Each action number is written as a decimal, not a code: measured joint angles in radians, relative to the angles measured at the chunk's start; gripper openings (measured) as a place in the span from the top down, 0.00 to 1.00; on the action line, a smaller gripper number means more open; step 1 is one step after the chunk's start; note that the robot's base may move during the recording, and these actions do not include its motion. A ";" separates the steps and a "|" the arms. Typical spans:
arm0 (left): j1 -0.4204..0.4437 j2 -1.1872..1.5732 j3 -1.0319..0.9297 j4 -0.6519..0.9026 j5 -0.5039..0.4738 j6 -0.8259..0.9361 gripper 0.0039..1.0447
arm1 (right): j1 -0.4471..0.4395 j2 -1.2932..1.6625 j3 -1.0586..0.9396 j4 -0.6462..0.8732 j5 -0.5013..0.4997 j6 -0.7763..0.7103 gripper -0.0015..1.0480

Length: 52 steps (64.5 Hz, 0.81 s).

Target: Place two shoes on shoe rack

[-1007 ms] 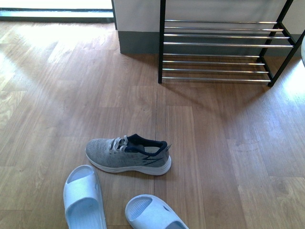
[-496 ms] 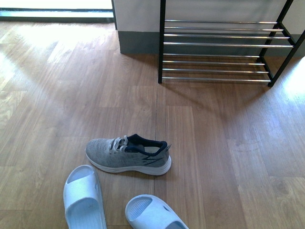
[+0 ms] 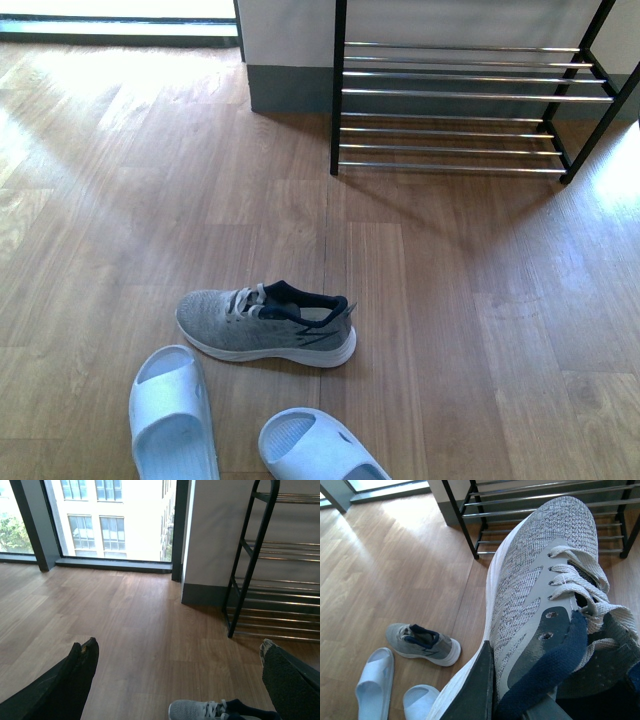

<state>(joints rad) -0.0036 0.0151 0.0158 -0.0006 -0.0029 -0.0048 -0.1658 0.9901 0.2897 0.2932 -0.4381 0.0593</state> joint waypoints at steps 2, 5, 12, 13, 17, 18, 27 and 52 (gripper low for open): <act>0.000 0.000 0.000 0.000 0.001 0.000 0.09 | 0.000 0.000 0.000 0.000 0.000 0.000 0.99; 0.000 0.000 0.000 0.000 0.004 0.000 0.09 | -0.001 0.000 0.000 0.000 0.005 0.000 0.99; 0.000 0.000 0.000 0.000 0.003 0.000 0.09 | -0.007 0.000 -0.002 0.000 0.024 0.000 0.99; 0.000 0.000 0.000 0.000 0.003 0.000 0.09 | -0.006 -0.002 -0.002 0.000 0.024 0.000 0.99; 0.000 0.000 0.000 0.000 0.003 0.000 0.09 | -0.006 -0.001 -0.002 0.000 0.022 0.000 0.99; 0.000 0.000 0.000 0.000 0.003 0.000 0.09 | -0.006 -0.001 -0.002 0.000 0.021 0.000 0.99; 0.000 0.000 0.000 0.000 0.003 0.000 0.09 | -0.004 -0.002 -0.002 0.000 0.000 0.000 0.99; -0.219 0.412 0.163 -0.322 -0.648 -0.377 0.09 | -0.004 -0.002 -0.002 0.000 0.009 0.000 0.99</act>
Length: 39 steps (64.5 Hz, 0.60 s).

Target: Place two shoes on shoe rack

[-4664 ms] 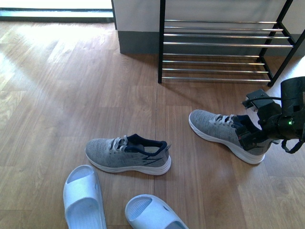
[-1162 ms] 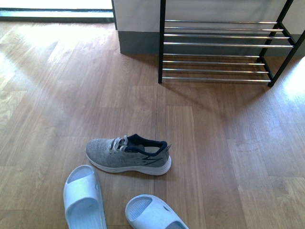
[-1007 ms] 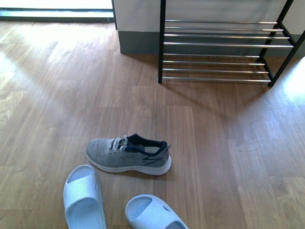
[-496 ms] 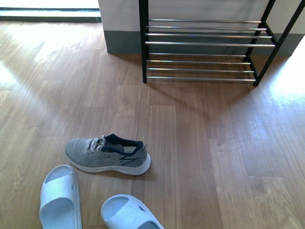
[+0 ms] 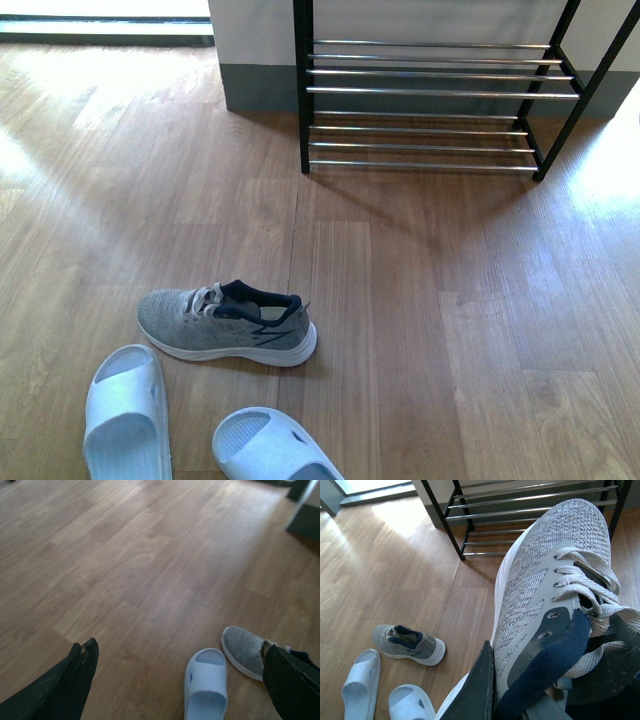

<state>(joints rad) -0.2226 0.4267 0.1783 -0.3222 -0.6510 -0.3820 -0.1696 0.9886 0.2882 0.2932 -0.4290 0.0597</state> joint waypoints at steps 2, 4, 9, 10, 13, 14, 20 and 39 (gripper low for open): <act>0.000 0.076 0.005 0.040 -0.005 -0.032 0.09 | 0.000 0.000 0.000 0.000 -0.003 0.000 0.99; 0.011 0.182 0.013 0.115 0.015 -0.065 0.09 | 0.000 0.000 0.000 0.000 -0.003 0.000 0.99; 0.042 0.449 0.038 0.320 0.111 -0.106 0.09 | 0.000 0.000 0.000 0.000 -0.002 0.000 0.99; 0.045 0.482 0.042 0.344 0.132 -0.116 0.09 | 0.000 0.000 0.000 0.000 -0.002 0.000 0.99; 0.050 0.648 0.073 0.454 0.174 -0.144 0.09 | 0.000 0.000 0.000 0.000 -0.001 0.000 0.99; 0.049 0.681 0.080 0.475 0.180 -0.148 0.09 | 0.000 0.000 0.000 0.000 -0.001 0.000 0.99; 0.035 1.018 0.173 0.633 0.218 -0.207 0.09 | 0.000 0.000 0.000 0.000 -0.002 0.000 0.99; -0.058 1.757 0.523 0.709 0.311 -0.512 0.09 | 0.000 0.000 0.000 0.000 -0.002 0.000 0.99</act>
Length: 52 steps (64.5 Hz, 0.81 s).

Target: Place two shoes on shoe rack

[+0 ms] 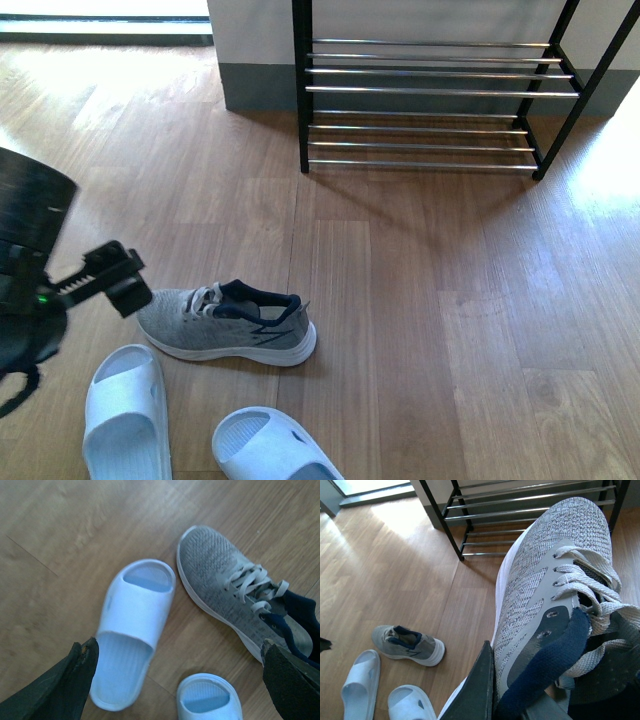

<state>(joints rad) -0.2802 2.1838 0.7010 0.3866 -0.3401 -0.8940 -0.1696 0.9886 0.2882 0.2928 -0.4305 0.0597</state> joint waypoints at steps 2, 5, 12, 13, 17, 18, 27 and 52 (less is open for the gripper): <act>-0.013 0.056 0.039 0.002 0.009 -0.042 0.09 | 0.000 0.000 0.000 0.000 0.000 0.000 0.99; -0.029 0.117 0.090 0.003 0.029 -0.085 0.09 | 0.000 0.000 0.000 0.000 0.000 0.000 0.99; -0.047 0.244 0.220 -0.011 0.076 -0.164 0.09 | 0.000 0.000 0.000 0.000 0.000 0.000 0.99; -0.047 0.254 0.232 -0.011 0.076 -0.171 0.09 | 0.000 0.000 0.000 0.000 0.000 0.000 0.99; -0.053 0.305 0.289 -0.018 0.076 -0.205 0.09 | 0.000 0.000 0.000 0.000 0.000 0.000 0.99; -0.053 0.318 0.303 -0.018 0.077 -0.220 0.09 | 0.000 0.000 0.000 0.000 0.000 0.000 0.99; -0.076 0.387 0.387 -0.039 0.094 -0.272 0.09 | 0.000 0.000 0.000 0.000 0.000 0.000 0.99; -0.135 0.534 0.582 -0.138 0.158 -0.338 0.09 | 0.000 0.000 0.000 0.000 0.000 0.000 0.99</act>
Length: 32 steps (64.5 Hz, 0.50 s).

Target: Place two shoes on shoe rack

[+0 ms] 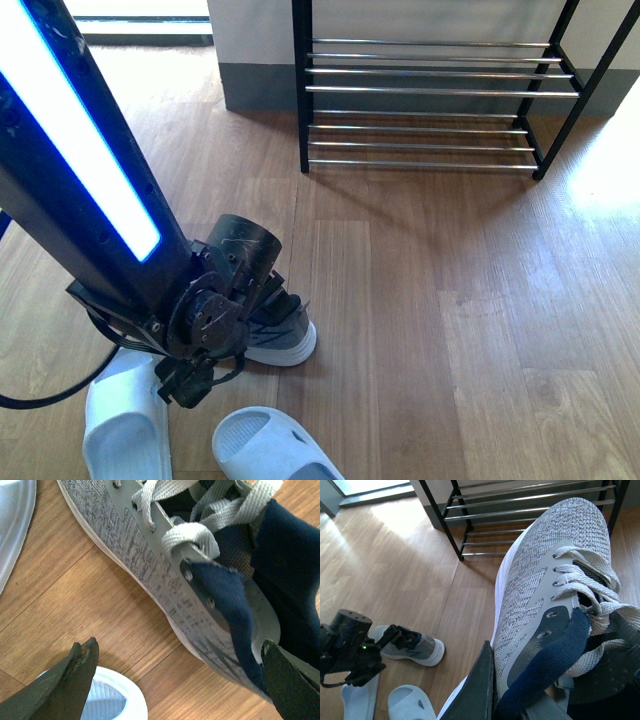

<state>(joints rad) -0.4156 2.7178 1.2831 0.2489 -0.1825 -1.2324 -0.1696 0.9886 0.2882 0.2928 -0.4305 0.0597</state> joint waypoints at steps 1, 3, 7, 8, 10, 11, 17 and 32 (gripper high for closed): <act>0.003 0.003 0.007 -0.003 0.000 0.000 0.09 | 0.000 0.000 0.000 0.000 0.000 0.000 0.99; 0.011 0.014 0.029 -0.012 0.000 0.001 0.09 | 0.000 0.000 0.000 0.000 0.000 0.000 0.99; 0.030 0.036 0.078 -0.039 0.002 0.005 0.09 | 0.000 0.000 0.000 0.000 0.000 0.000 0.99; 0.037 0.044 0.095 -0.050 0.005 0.009 0.09 | 0.000 0.000 0.000 0.000 0.000 0.000 0.99; 0.043 0.053 0.115 -0.061 0.008 0.013 0.09 | 0.000 0.000 0.000 0.000 0.000 0.000 0.99; 0.050 0.063 0.134 -0.074 0.010 0.018 0.09 | 0.000 0.000 0.000 0.000 0.000 0.000 0.99; 0.069 0.108 0.214 -0.119 0.017 0.037 0.21 | 0.000 0.000 0.000 0.000 0.000 0.000 0.99; 0.093 0.202 0.362 -0.192 0.028 0.078 0.57 | 0.000 0.000 0.000 0.000 0.000 0.000 0.99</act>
<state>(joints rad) -0.3225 2.9196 1.6455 0.0570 -0.1543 -1.1545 -0.1696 0.9886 0.2882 0.2928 -0.4305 0.0597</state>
